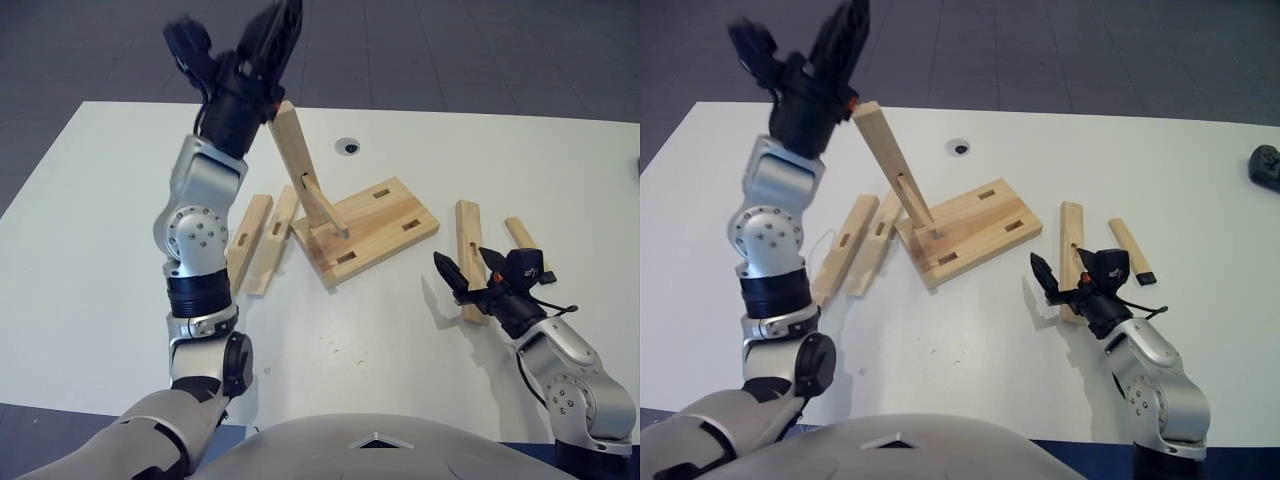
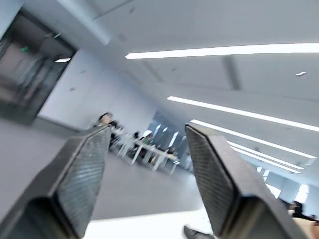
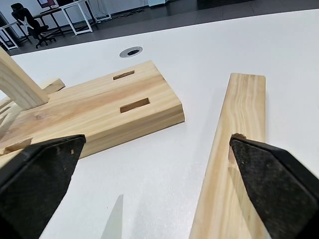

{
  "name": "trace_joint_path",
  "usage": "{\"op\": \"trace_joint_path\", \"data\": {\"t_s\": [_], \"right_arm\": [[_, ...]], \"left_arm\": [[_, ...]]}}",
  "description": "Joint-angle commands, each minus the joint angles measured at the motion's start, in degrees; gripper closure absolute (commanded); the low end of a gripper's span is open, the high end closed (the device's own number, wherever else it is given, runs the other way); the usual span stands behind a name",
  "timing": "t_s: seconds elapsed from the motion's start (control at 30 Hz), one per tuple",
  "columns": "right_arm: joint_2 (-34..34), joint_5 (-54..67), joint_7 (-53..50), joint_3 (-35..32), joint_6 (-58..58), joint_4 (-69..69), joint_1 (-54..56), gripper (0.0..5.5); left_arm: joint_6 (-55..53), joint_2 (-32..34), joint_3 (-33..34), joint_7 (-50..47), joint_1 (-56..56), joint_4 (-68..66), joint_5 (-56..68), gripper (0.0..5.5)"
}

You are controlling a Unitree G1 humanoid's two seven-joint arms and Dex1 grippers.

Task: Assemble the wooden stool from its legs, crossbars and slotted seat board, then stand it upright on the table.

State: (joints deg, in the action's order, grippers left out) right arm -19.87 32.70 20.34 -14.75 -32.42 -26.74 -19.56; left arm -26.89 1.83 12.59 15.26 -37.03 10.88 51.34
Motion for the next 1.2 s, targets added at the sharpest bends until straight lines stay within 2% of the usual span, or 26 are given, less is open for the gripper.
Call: {"op": "trace_joint_path", "data": {"t_s": [0.03, 0.17, 0.4, 0.67, 0.9, 1.2], "right_arm": [[0.86, -0.51, -0.29, 0.28, 0.82, 0.17, -0.65, 0.1], [1.4, -0.96, -0.86, 0.75, 1.37, 0.04, -0.87, 0.1], [1.93, -2.13, -0.93, 2.31, 2.09, 1.11, 0.53, 0.1], [1.73, -2.8, -0.66, 2.25, 2.35, 1.43, 0.3, 0.1], [1.92, -3.18, -0.71, 2.49, 2.6, 1.53, 0.38, 0.1], [1.67, -2.77, -0.4, 1.82, 2.23, 1.32, 0.71, 0.1]], "left_arm": [[-2.57, 3.69, 1.79, -1.81, -4.0, 0.06, 1.33, 1.82], [-2.22, 7.13, 1.42, 2.05, -8.92, -5.9, -0.7, 1.14], [-2.93, 6.53, 0.28, 7.82, -11.34, -20.05, -2.15, 0.16], [-1.54, 9.28, -0.37, 15.21, -16.96, -31.65, -7.4, 1.49], [-3.31, 10.93, 0.05, 19.77, -21.68, -34.94, -8.0, 2.68], [1.36, 12.88, 0.43, 24.63, -25.48, -37.68, -10.98, 4.21]]}}
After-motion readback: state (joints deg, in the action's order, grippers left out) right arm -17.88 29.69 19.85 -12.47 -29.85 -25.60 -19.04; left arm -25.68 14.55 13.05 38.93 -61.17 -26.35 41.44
